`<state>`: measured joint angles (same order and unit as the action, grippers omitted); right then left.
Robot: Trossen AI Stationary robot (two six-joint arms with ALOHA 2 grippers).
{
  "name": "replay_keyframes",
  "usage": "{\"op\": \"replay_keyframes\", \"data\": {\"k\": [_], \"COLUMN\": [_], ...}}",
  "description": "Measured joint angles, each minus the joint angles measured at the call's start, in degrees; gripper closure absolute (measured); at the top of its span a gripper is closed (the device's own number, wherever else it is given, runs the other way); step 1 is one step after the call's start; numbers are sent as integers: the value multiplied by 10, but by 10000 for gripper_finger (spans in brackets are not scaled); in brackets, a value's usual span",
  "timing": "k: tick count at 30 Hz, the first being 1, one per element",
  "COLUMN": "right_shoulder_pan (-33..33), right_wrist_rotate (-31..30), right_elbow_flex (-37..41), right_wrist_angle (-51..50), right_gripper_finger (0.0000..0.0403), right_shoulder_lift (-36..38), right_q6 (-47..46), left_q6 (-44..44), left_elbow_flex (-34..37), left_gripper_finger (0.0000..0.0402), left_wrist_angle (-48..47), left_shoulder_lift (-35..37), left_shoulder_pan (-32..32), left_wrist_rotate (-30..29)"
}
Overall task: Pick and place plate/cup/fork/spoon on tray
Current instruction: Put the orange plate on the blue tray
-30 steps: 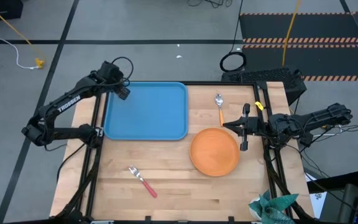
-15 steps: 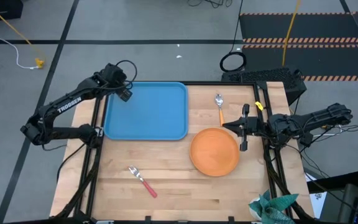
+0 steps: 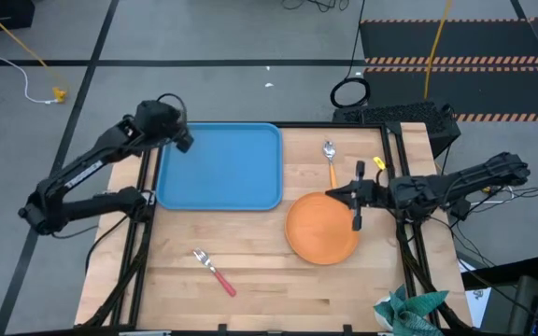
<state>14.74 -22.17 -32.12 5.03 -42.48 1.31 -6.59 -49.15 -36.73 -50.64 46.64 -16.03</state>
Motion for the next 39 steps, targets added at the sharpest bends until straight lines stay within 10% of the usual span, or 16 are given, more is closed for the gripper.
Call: {"op": "replay_keyframes", "data": {"k": [14, 26, 39], "right_shoulder_pan": [37, 134, 156], "right_wrist_rotate": [40, 47, 140], "right_elbow_flex": [-77, -228, -256], "right_wrist_angle": [-82, -301, -388], "right_gripper_finger": [326, 240, 247], "right_shoulder_lift": [-134, -337, -440], "right_q6": [-142, -251, -357], "left_q6": [92, 122, 93], "left_elbow_flex": [0, 0, 23], "left_gripper_finger": [307, 307, 307], "left_wrist_angle": [-6, 31, 123], "left_shoulder_lift": [109, 104, 47], "left_shoulder_pan": [-160, -373, -492], "left_wrist_rotate": [195, 161, 140]}}
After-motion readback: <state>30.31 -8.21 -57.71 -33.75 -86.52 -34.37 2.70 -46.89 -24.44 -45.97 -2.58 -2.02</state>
